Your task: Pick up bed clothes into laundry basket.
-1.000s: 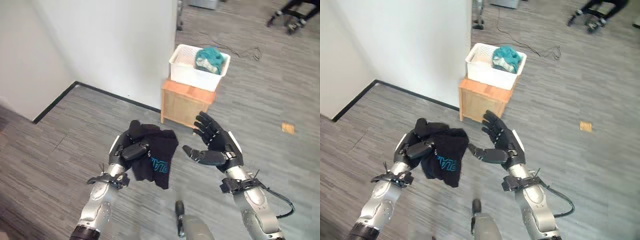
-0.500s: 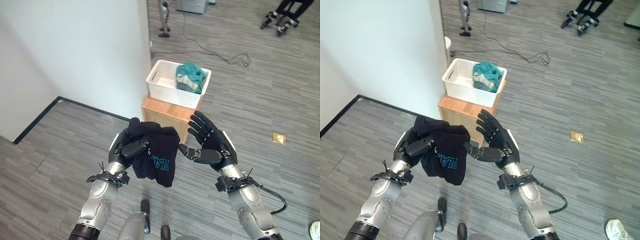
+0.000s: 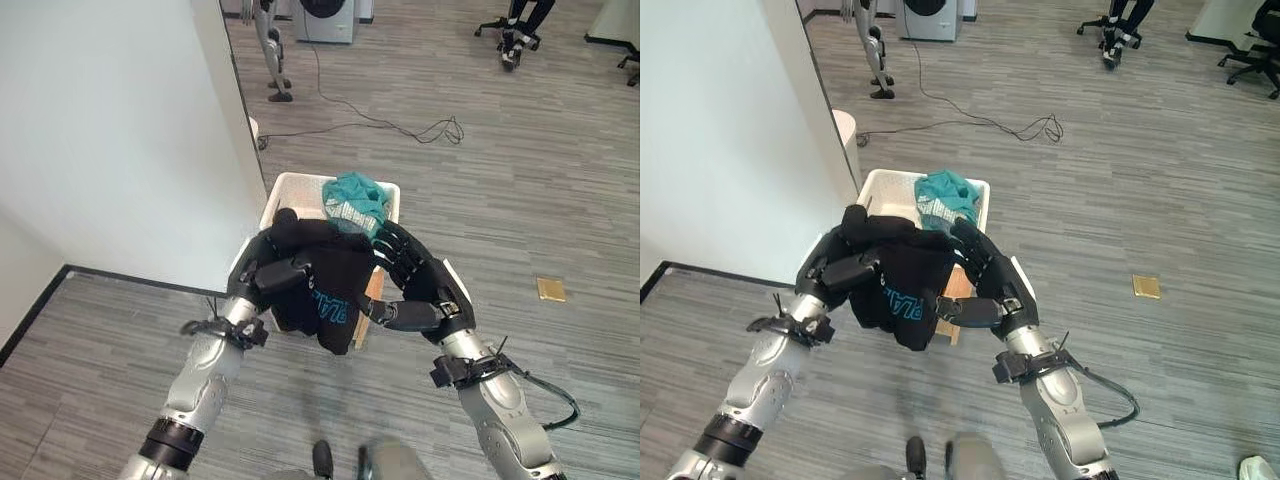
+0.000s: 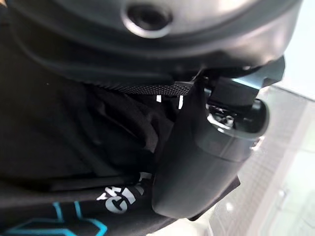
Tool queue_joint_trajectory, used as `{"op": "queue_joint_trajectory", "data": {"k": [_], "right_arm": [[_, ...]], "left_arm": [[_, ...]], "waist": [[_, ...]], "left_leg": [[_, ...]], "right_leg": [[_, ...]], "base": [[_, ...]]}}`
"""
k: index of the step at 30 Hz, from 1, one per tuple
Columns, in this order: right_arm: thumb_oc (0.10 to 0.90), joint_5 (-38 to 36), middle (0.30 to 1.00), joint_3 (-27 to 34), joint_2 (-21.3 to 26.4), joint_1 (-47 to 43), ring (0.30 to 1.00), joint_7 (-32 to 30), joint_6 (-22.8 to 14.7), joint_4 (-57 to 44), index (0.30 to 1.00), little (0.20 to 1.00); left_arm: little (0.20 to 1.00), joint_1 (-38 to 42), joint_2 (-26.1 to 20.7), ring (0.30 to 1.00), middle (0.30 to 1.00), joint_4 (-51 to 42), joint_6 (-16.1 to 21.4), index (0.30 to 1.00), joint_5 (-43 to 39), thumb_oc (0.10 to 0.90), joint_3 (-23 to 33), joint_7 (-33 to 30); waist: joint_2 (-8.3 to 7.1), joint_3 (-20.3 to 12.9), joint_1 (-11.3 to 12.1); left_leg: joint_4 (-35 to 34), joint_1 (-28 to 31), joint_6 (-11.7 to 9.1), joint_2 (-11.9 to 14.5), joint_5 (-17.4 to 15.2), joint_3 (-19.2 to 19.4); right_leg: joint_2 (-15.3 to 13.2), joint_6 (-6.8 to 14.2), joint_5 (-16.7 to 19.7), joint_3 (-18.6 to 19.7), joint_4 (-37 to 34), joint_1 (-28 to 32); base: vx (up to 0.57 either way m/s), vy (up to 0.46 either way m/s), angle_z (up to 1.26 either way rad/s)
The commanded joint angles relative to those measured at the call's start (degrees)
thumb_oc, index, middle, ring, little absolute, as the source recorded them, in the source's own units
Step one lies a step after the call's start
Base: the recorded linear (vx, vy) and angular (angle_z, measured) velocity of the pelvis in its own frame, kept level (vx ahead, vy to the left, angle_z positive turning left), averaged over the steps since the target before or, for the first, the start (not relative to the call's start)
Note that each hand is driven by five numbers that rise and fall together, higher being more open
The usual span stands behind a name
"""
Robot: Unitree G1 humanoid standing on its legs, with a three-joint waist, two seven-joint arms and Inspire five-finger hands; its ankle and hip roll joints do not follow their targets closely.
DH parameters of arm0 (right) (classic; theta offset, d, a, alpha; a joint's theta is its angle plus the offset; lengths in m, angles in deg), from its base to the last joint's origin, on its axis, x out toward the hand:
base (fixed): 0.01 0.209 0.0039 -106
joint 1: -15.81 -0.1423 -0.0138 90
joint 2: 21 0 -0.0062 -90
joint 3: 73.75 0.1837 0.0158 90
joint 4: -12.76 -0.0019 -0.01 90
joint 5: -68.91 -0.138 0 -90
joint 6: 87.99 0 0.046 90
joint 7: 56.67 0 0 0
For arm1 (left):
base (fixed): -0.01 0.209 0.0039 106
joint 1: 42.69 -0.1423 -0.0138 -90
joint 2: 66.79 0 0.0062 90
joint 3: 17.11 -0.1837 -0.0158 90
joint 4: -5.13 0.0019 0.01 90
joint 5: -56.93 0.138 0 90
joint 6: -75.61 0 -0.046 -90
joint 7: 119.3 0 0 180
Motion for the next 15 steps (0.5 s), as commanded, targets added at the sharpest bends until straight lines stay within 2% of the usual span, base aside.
{"op": "queue_joint_trajectory", "data": {"k": [1, 4, 6, 8, 11, 15], "right_arm": [[0.8, 1.2, 0.9, 2.5, 0.0, -5.1, 0.9, 0.6, -4.6, -0.6, 0.9, 0.9], [0.8, -0.3, 0.9, 2.6, -0.5, -4.3, 0.9, 2.1, -4.4, -2.1, 0.9, 0.9], [0.8, -0.9, 0.9, 3.2, 0.3, -3.8, 0.9, 3.0, -4.4, -2.3, 0.9, 0.9], [0.8, -0.8, 0.9, 3.2, 0.6, -3.6, 0.9, 3.0, -4.4, -2.2, 0.9, 0.9], [0.8, -2.5, 0.9, 2.8, 1.1, -2.7, 0.9, 3.9, -3.8, -1.4, 0.9, 0.9], [0.8, -3.1, 0.9, 2.1, 1.8, -2.1, 0.9, 4.5, -3.4, -1.3, 0.9, 0.9]], "left_arm": [[0.3, 5.5, -2.1, 0.3, 0.3, -6.4, 5.6, 0.3, 2.8, 0.4, -0.6, 2.4], [0.3, 7.5, -2.1, 0.3, 0.3, -6.2, 6.2, 0.3, 3.5, 0.4, -0.5, 2.6], [0.3, 10.5, -3.4, 0.3, 0.3, -5.7, 6.5, 0.3, 3.8, 0.4, -0.9, 2.2], [0.3, 11.4, -3.8, 0.3, 0.3, -5.2, 6.7, 0.3, 4.0, 0.4, -0.8, 1.9], [0.3, 18.0, -6.8, 0.3, 0.3, -1.1, 7.7, 0.3, 4.9, 0.4, -1.5, -0.1], [0.3, 24.6, -7.8, 0.3, 0.3, 5.1, 8.4, 0.3, 2.8, 0.4, -2.6, -2.2]], "waist": [[-1.85, -6.8, 0.9], [-2.29, -7.8, 1.3], [-1.61, -10.0, 1.4], [-1.5, -10.2, 1.2], [-0.95, -10.8, 0.4], [-0.56, -11.1, -0.7]], "left_leg": [[5.5, -3.9, -5.7, 6.1, -4.5, 1.3], [3.1, -2.4, -5.9, 5.8, -4.5, 2.1], [2.1, -2.4, -6.4, 5.9, -4.1, 1.3], [1.8, -2.3, -6.6, 6.0, -4.0, 1.1], [0.2, -1.5, -7.3, 6.5, -3.0, 1.3], [-1.2, -0.9, -7.6, 6.7, -2.4, 1.6]], "right_leg": [[-0.1, 3.8, 9.0, 3.0, -20.3, 15.4], [-0.3, 4.0, 9.7, 1.9, -24.5, 17.5], [0.0, 3.6, 9.7, 0.9, -27.3, 19.9], [0.0, 3.5, 9.7, 0.5, -28.0, 20.6], [0.6, 3.0, 9.9, -0.1, -29.6, 22.0], [1.1, 3.2, 10.1, 0.0, -30.4, 22.5]], "base": [[0.16, -0.077, 0.76], [0.11, -0.073, 0.86], [0.16, -0.09, 0.48], [0.06, -0.045, 0.11], [0.07, -0.04, 0.15], [0.08, -0.008, -0.27]]}}
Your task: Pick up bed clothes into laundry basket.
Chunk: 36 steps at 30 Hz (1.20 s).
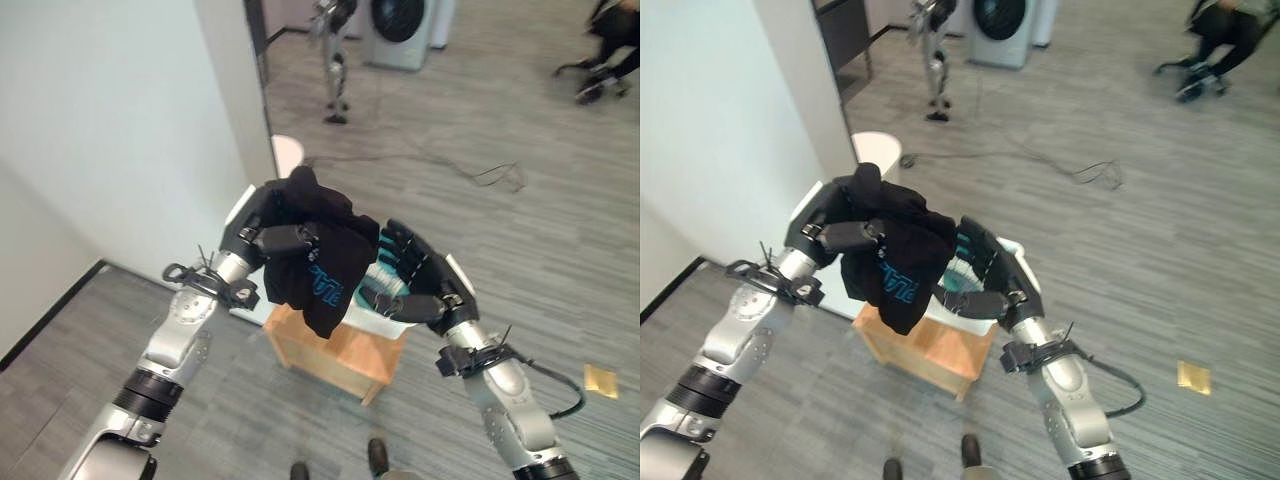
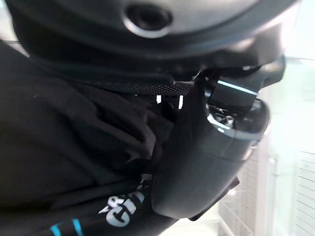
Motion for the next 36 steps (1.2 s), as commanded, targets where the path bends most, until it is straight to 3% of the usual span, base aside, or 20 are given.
{"op": "queue_joint_trajectory", "data": {"k": [1, 13, 25, 36], "right_arm": [[0.8, -2.4, 0.9, 1.1, -0.1, -1.5, 0.9, 2.4, -4.5, -5.4, 0.9, 0.9], [0.8, -2.8, 0.9, -0.3, 0.2, 0.2, 0.9, 2.9, -4.4, -4.1, 0.9, 0.9], [0.8, -2.5, 0.9, -1.9, 0.3, 1.7, 0.9, 3.5, -5.0, -5.0, 0.9, 0.9], [0.8, -2.8, 0.9, -1.3, 1.1, 2.3, 0.9, 4.3, -5.7, -4.0, 0.9, 0.9]], "left_arm": [[0.3, 14.7, 0.5, 0.3, 0.3, 3.4, 8.2, 0.3, -2.7, 0.4, 0.2, -2.6], [0.3, 27.5, -3.5, 0.3, 0.3, 19.5, 6.9, 0.3, -0.8, 0.4, -5.4, -4.8], [0.3, 37.3, -4.3, 0.3, 0.3, 33.7, 5.7, 0.3, 2.2, 0.4, -9.2, -5.9], [0.3, 47.8, -11.8, 0.3, 0.3, 40.7, 6.1, 0.3, 6.1, 0.4, -13.6, -6.1]], "waist": [[0.64, -6.3, -1.2], [0.95, -6.1, -4.2], [-0.37, -3.5, -7.5], [-1.27, -0.4, -8.6]], "left_leg": [[1.6, -2.3, -0.6, -0.7, -3.9, -1.3], [0.3, -2.6, -1.0, -0.2, -3.5, 0.8], [0.3, -6.3, -1.4, 0.5, -3.3, 4.6], [0.3, -9.3, -1.7, 1.0, -3.0, 7.8]], "right_leg": [[-3.0, 5.0, -13.1, -2.0, 5.7, 2.3], [-2.5, 6.0, -11.5, -0.3, 3.9, 1.2], [-1.8, 7.0, -8.7, 3.3, 1.8, -3.8], [-1.2, 8.0, -6.6, 5.8, 0.9, -8.5]], "base": [[0.06, 0.01, -0.05], [0.02, 0.016, -0.06], [-0.03, 0.034, -0.22], [0.01, 0.025, -0.2]]}}
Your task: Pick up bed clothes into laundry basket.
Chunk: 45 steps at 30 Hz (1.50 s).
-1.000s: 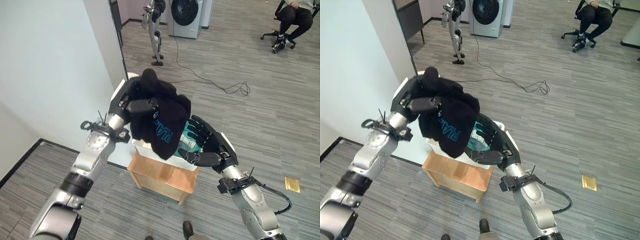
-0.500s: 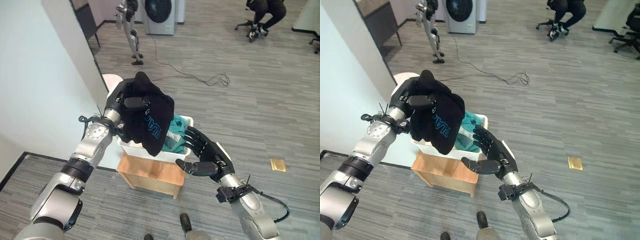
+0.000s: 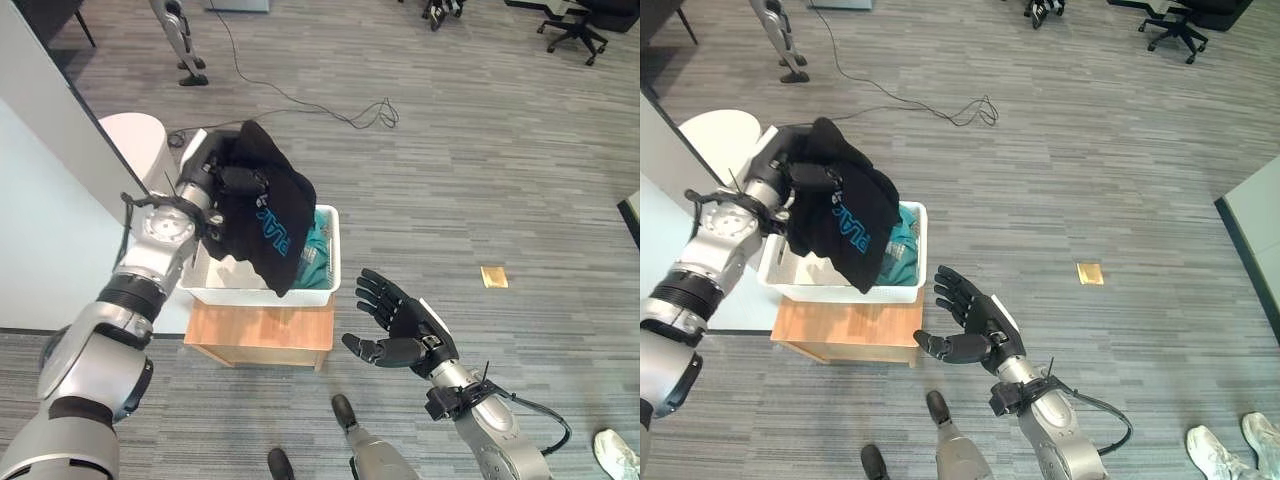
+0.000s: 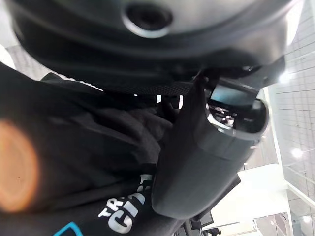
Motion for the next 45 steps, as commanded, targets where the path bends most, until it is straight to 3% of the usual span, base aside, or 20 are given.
{"op": "queue_joint_trajectory", "data": {"k": [1, 9, 14, 25, 30, 31, 32, 34, 38, 40, 41, 42, 45], "right_arm": [[0.8, -2.4, 0.9, 4.2, 0.8, -4.0, 0.9, 2.3, -6.5, -4.2, 0.9, 0.9], [0.8, -3.0, 0.9, 3.4, 1.3, -4.4, 0.9, 3.0, -6.4, -4.3, 0.9, 0.9], [0.8, -3.2, 0.9, 4.0, 1.2, -3.5, 0.9, 2.8, -6.5, -4.6, 0.9, 0.9], [0.8, -4.3, 0.9, 4.6, 1.9, -2.6, 0.9, 2.7, -6.8, -5.8, 0.9, 0.9], [0.8, -4.1, 0.9, 4.7, 2.2, -2.4, 0.9, 2.6, -6.6, -6.4, 0.9, 0.9], [0.8, -3.9, 0.9, 4.8, 2.3, -2.4, 0.9, 2.5, -6.7, -6.6, 0.9, 0.9], [0.8, -3.8, 0.9, 4.9, 2.5, -2.5, 0.9, 2.4, -6.7, -6.7, 0.9, 0.9], [0.8, -3.7, 0.9, 5.0, 2.6, -2.7, 0.9, 2.4, -6.8, -6.5, 0.9, 0.9], [0.8, -2.8, 0.9, 6.2, 2.2, -2.8, 0.9, 1.9, -6.7, -6.4, 0.9, 0.9], [0.8, -2.5, 0.9, 6.5, 2.1, -2.7, 0.9, 1.9, -6.6, -6.3, 0.9, 0.9], [0.8, -2.4, 0.9, 6.9, 2.0, -2.6, 0.9, 2.0, -6.6, -6.4, 0.9, 0.9], [0.8, -2.4, 0.9, 6.8, 2.0, -2.6, 0.9, 2.0, -6.6, -6.4, 0.9, 0.9], [0.8, -1.8, 0.9, 8.0, 2.0, -2.1, 0.9, 2.3, -6.1, -6.3, 0.9, 0.9]], "left_arm": [[0.3, 16.2, -3.7, 0.3, 0.3, 0.0, 6.5, 0.3, 0.8, 0.4, -1.4, -1.5], [0.3, 18.5, -4.8, 0.3, 0.3, 2.0, 6.6, 0.3, 2.8, 0.4, -3.5, -1.6], [0.3, 13.8, -4.0, 0.3, 0.3, 1.9, 5.8, 0.3, 5.2, 0.4, -1.6, -1.3], [0.3, 7.4, 3.6, 0.3, 0.3, 5.5, 3.7, 0.3, 15.0, 0.4, -1.1, -2.7], [0.3, 6.5, 5.3, 0.3, 0.3, 8.3, 2.8, 0.3, 19.6, 0.4, -1.5, -3.1], [0.839, 6.1, 6.5, 0.839, 0.839, 8.6, 2.7, 0.839, 19.6, 0.759, -1.0, -3.5], [0.9, 5.7, 7.3, 0.9, 0.9, 6.7, 2.8, 0.9, 19.6, 0.8, -1.1, -3.7], [0.9, 5.6, 7.3, 0.9, 0.9, 4.5, 3.1, 0.9, 19.8, 0.8, -1.5, -3.7], [0.9, 0.4, 7.6, 0.9, 0.9, -13.8, 5.6, 0.9, 11.5, 0.8, -0.6, -1.7], [0.9, -1.4, 7.5, 0.9, 0.9, -17.0, 5.8, 0.9, 10.1, 0.8, 0.1, -1.1], [0.9, -4.3, 7.6, 0.9, 0.9, -23.6, 6.8, 0.9, 5.5, 0.8, 1.6, 0.4], [0.9, -4.3, 7.6, 0.9, 0.9, -23.6, 6.8, 0.9, 5.5, 0.8, 1.6, 0.4], [0.9, -11.1, 5.9, 0.9, 0.9, -35.3, 8.2, 0.9, 0.8, 0.8, 5.4, 3.0]], "waist": [[2.65, -0.4, 2.3], [1.53, 1.6, 2.2], [-0.07, 3.3, 2.1], [-4.09, 6.5, 1.9], [-4.45, 6.4, 1.9], [-4.25, 6.3, 2.0], [-3.86, 6.1, 2.2], [-3.52, 5.9, 2.4], [-1.11, 4.5, 4.3], [-0.56, 4.0, 4.6], [0.3, 3.2, 5.4], [0.31, 3.2, 5.4], [1.81, 1.2, 7.4]], "left_leg": [[0.4, 0.4, -1.8, 1.5, -2.5, -2.6], [0.4, -0.8, -1.9, 1.8, -2.1, -1.5], [0.4, -2.1, -2.0, 2.3, -1.6, -1.3], [0.4, -6.6, -2.0, 3.0, 0.0, -2.9], [0.4, -6.5, -2.1, 3.1, 0.0, -2.6], [0.4, -6.2, -2.1, 3.0, -0.2, -2.6], [0.4, -5.7, -2.0, 2.8, -0.3, -2.8], [0.4, -5.4, -2.0, 2.7, -0.4, -3.0], [0.4, -4.0, -1.8, 1.9, -0.9, -4.6], [0.4, -3.6, -1.7, 1.8, -1.0, -5.1], [0.4, -2.7, -1.7, 1.5, -1.2, -5.8], [0.4, -2.7, -1.7, 1.5, -1.2, -5.9], [0.4, -0.6, -1.6, 0.9, -1.5, -7.7]], "right_leg": [[-2.4, 5.4, -9.3, -3.8, 0.9, 6.3], [-1.8, 5.9, -8.4, -3.2, 0.8, 4.3], [-1.4, 5.8, -8.0, -3.0, 0.8, 2.8], [-0.9, 5.4, -6.8, -3.9, 0.8, -0.5], [-0.8, 5.4, -6.8, -3.6, 0.8, -0.7], [-0.9, 5.4, -7.0, -3.5, 0.9, -0.4], [-1.0, 5.2, -7.2, -3.4, 1.0, 0.1], [-1.2, 5.2, -7.3, -3.6, 0.9, 0.4], [-2.0, 4.8, -8.3, -5.4, 1.0, 2.7], [-2.3, 4.7, -8.6, -6.0, 1.0, 3.4], [-2.6, 4.5, -9.2, -6.9, 1.2, 4.7], [-2.6, 4.5, -9.2, -7.0, 1.2, 4.7], [-3.1, 3.8, -10.9, -9.0, 2.4, 7.5]], "base": [[0.02, 0.0, -0.11], [0.0, -0.003, -0.1], [-0.05, -0.01, -0.13], [-0.06, -0.019, 0.01], [-0.01, -0.003, -0.01], [0.0, 0.0, 0.0], [0.0, 0.0, 0.0], [0.0, 0.0, 0.0], [0.03, -0.007, 0.1], [0.03, -0.004, 0.31], [0.01, -0.01, 0.42], [0.03, -0.017, 0.37], [0.03, -0.02, 0.32]]}}
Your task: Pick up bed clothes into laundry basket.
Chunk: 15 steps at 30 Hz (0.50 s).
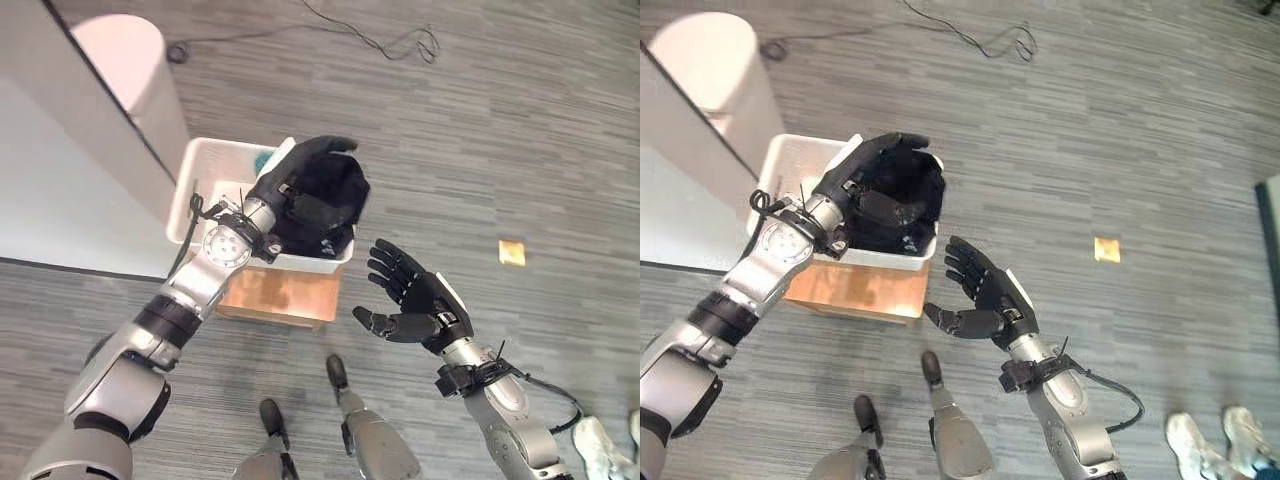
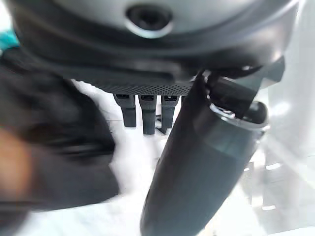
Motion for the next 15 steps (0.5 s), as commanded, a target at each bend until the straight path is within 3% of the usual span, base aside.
{"op": "queue_joint_trajectory", "data": {"k": [1, 4, 5, 8, 9, 11, 12, 15], "right_arm": [[0.8, -0.3, 0.9, 3.4, 0.6, 1.9, 0.9, 1.8, -5.1, -5.7, 0.9, 0.9], [0.8, 0.3, 0.9, 4.3, 0.2, 2.4, 0.9, 2.5, -4.4, -5.7, 0.9, 0.9], [0.8, 0.3, 0.9, 4.3, 0.3, 2.4, 0.9, 2.4, -4.4, -5.7, 0.9, 0.9], [0.8, 0.7, 0.9, 5.6, -0.6, 3.1, 0.9, 2.6, -4.2, -5.6, 0.9, 0.9], [0.8, 0.9, 0.9, 6.4, -1.0, 4.3, 0.9, 3.0, -3.9, -5.4, 0.9, 0.9], [0.8, 1.4, 0.9, 6.9, -1.1, 5.1, 0.9, 3.3, -3.7, -5.3, 0.9, 0.9], [0.8, 2.7, 0.9, 7.9, -1.3, 6.5, 0.9, 3.2, -3.2, -4.3, 0.9, 0.9], [0.8, 3.0, 0.9, 8.5, -1.8, 8.6, 0.9, 3.3, -2.7, -3.4, 0.9, 0.9]], "left_arm": [[0.9, 4.9, -0.6, 0.9, 0.9, 2.0, 8.0, 0.9, -4.9, 0.8, 3.5, 1.5], [0.9, -5.6, -0.4, 0.9, 0.9, -5.8, 8.4, 0.9, -12.3, 0.8, 10.2, 5.1], [0.9, -5.7, -0.4, 0.9, 0.9, -5.8, 8.3, 0.9, -12.3, 0.8, 10.2, 5.1], [0.9, -17.6, 2.0, 0.9, 0.9, -11.3, 7.5, 0.9, -17.6, 0.8, 15.9, 8.4], [0.9, -25.0, 3.4, 0.9, 0.9, -13.0, 6.5, 0.9, -19.2, 0.8, 18.5, 10.6], [0.9, -28.8, 4.2, 0.9, 0.9, -13.3, 5.9, 0.9, -19.5, 0.8, 19.0, 11.4], [0.9, -35.4, 6.5, 0.9, 0.9, -12.2, 5.0, 0.9, -20.1, 0.8, 20.4, 12.4], [0.9, -40.3, 9.9, 0.9, 0.9, -9.6, 3.5, 0.9, -22.4, 0.8, 20.8, 12.8]], "waist": [[0.69, -7.5, 0.2], [1.5, -9.7, 1.7], [1.51, -9.7, 1.7], [1.9, -10.9, 3.1], [2.02, -11.7, 3.5], [1.99, -12.2, 3.8], [2.05, -12.9, 4.4], [2.0, -13.6, 4.8]], "left_leg": [[0.6, -1.0, -0.2, -0.8, -2.4, -4.5], [0.6, 1.2, 0.0, -1.0, -3.0, -6.2], [0.6, 1.2, 0.0, -1.0, -3.0, -6.2], [0.6, 2.7, 0.3, -1.1, -3.4, -7.4], [0.6, 3.3, 0.4, -1.3, -3.6, -7.8], [0.7, 3.6, 0.4, -1.4, -3.6, -8.2], [1.0, 3.7, 0.5, -1.6, -3.6, -9.0], [1.1, 3.8, 0.7, -1.7, -3.6, -9.7]], "right_leg": [[-3.8, 6.0, -12.1, -3.1, 2.4, 5.7], [-4.1, 5.4, -14.0, -4.7, 4.0, 8.2], [-4.1, 5.4, -14.0, -4.7, 4.0, 8.2], [-4.3, 4.8, -15.4, -5.4, 5.8, 9.5], [-4.4, 4.5, -15.9, -6.0, 6.0, 10.4], [-4.4, 4.4, -16.0, -6.3, 5.9, 11.0], [-4.5, 4.3, -16.3, -6.5, 5.7, 11.6], [-4.6, 4.1, -16.6, -6.9, 5.8, 12.2]], "base": [[0.03, -0.014, 0.54], [0.05, -0.017, 0.36], [0.04, -0.015, 0.3], [0.03, -0.015, 0.13], [0.02, -0.022, 0.15], [0.02, -0.022, 0.22], [0.01, -0.023, 0.29], [0.01, -0.025, 0.18]]}}
